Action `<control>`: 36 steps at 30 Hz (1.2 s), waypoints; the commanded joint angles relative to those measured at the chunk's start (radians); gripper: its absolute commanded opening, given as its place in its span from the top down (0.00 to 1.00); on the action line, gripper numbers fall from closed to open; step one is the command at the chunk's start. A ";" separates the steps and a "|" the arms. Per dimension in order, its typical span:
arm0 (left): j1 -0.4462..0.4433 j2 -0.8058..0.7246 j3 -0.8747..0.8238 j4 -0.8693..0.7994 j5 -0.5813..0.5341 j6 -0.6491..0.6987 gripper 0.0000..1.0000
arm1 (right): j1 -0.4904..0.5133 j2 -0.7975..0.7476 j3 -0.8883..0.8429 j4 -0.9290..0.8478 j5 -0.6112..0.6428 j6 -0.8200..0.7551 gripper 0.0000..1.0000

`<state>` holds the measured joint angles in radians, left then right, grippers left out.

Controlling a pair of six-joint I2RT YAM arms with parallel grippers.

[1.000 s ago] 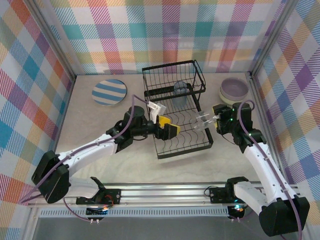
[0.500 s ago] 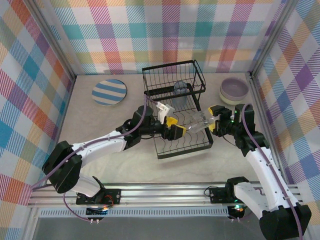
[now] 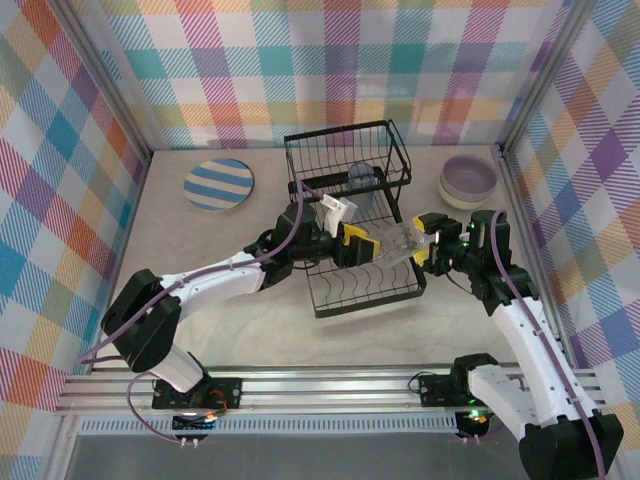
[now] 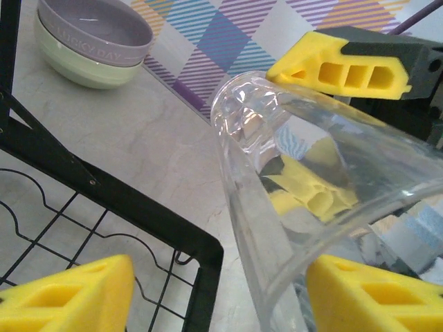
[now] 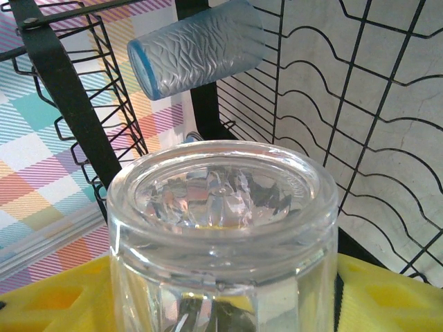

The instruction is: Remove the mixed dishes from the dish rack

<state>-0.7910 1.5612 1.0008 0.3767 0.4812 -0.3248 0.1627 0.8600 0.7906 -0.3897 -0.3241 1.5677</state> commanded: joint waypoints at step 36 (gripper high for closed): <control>-0.019 -0.174 0.082 -0.282 -0.209 -0.113 1.00 | -0.007 -0.061 0.108 -0.022 0.176 -0.234 0.01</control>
<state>-0.8047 1.4479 1.0306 0.2085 0.3542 -0.4263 0.1596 0.8307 0.8257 -0.3523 -0.2333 1.4643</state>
